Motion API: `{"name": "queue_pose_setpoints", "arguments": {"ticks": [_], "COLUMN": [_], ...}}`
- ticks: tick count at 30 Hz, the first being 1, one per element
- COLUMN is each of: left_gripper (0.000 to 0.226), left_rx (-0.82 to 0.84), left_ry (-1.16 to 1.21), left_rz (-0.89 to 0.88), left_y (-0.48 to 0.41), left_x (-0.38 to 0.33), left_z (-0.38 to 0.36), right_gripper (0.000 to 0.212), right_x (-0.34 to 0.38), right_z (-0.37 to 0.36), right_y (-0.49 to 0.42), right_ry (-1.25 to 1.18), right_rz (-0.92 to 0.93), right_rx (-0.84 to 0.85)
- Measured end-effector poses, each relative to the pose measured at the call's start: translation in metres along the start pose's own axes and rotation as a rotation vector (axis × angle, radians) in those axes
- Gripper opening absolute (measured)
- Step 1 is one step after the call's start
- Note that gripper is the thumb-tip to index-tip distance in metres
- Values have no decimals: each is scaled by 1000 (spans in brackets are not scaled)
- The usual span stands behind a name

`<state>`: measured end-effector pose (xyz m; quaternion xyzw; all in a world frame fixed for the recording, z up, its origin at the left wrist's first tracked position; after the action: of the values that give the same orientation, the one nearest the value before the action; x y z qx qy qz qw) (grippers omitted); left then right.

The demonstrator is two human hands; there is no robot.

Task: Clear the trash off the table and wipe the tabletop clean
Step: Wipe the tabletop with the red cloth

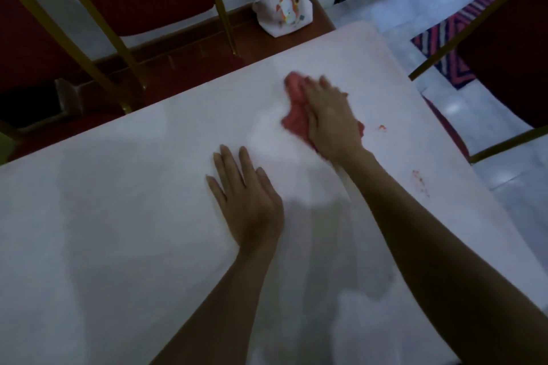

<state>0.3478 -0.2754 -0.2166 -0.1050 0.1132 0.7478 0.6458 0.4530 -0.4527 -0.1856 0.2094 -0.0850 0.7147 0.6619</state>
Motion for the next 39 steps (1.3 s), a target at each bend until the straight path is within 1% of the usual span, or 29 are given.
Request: {"name": "queue_pose_setpoints", "arguments": {"ticks": [2,3,4,5,6,7,8,9,10,11,13,15,17,18,19,21,22,23,24,25,27,29,31,32,33,35,37,38,39], "left_gripper": [50,50,50,50,50,50,51,51,51,51,51,51,50,50,50,50,50,50,50,50,51,51,51,51,52,53,54,55,55], "left_rx": [3,5,8,7,6,7,6,6,4,2,0,-3,-2,-5,-9,-20,-22,-19,-17,-18,-25,-35,-29,-18,-2,39,98,130,157], "left_ry": [-26,-35,-42,-48,-58,-70,-80,-80,-65,-45,-33,-45,-50,-48,-47,-45,-43,-39,-32,-24,-9,-10,-25,-29,-29,-22,-4,11,24], "left_rz": [8,9,10,6,1,-2,-3,0,5,8,11,11,13,16,18,17,16,15,13,11,8,3,-7,-14,-26,-83,-176,-227,-278], "left_y": [-1,-1,-2,-2,-2,-1,0,0,0,0,-1,-1,-1,-1,-1,0,-1,0,0,1,1,1,0,0,1,4,11,20,32], "left_x": [-4,-6,-6,-6,-5,-4,-5,-6,-7,-7,-7,-8,-8,-7,-8,-9,-9,-9,-9,-9,-10,-11,-11,-11,-9,-6,-10,-14,-18], "left_z": [-1,-2,-3,-2,-2,-2,-2,-2,-2,-2,-2,-2,-2,-2,-1,0,0,0,0,0,0,0,-1,-1,-2,-3,-3,-2,-1], "right_gripper": [88,84,79,73,67,63,61,62,65,67,59,57,68,72,73,74,80,86,90,93,93,77,66,66,69,72,69,67,67], "right_x": [-26,-28,-21,-8,9,24,30,23,8,-14,-69,-106,-98,-82,-60,-19,-10,-15,-30,-53,-109,-150,-148,-131,-107,-55,-38,-46,-62], "right_z": [10,9,6,-1,-7,-14,-17,-12,-1,10,29,39,32,24,13,-9,-16,-15,-9,0,18,24,14,5,-5,-21,-30,-26,-21], "right_y": [-23,-28,-30,-28,-23,-14,-4,1,2,-1,-5,5,26,41,55,84,98,108,113,117,126,145,160,166,173,190,213,220,225], "right_ry": [-14,4,28,48,67,80,93,94,72,35,-10,-32,-9,19,33,64,90,116,127,124,86,44,61,71,71,71,158,226,292], "right_rz": [-232,-304,-297,-204,-53,102,215,277,272,203,-30,-224,-362,-372,-313,-44,69,131,141,95,-138,-397,-543,-544,-482,-238,-55,-44,-109], "right_rx": [-74,-93,-102,-87,-42,33,109,147,128,75,-27,-81,-103,-96,-59,107,194,248,237,184,68,-30,-92,-79,-36,83,165,159,129]}}
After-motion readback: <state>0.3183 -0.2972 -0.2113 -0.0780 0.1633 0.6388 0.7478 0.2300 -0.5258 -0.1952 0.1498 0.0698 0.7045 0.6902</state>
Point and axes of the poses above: each hand's wrist, its own y-axis away from the middle knuckle, its own z-axis out of the back of the hand, x = y × z, the point moved 5 cm from there along -y, towards the middle knuckle, and after that the axes turned 10 degrees about x, right-handed, at the moved point
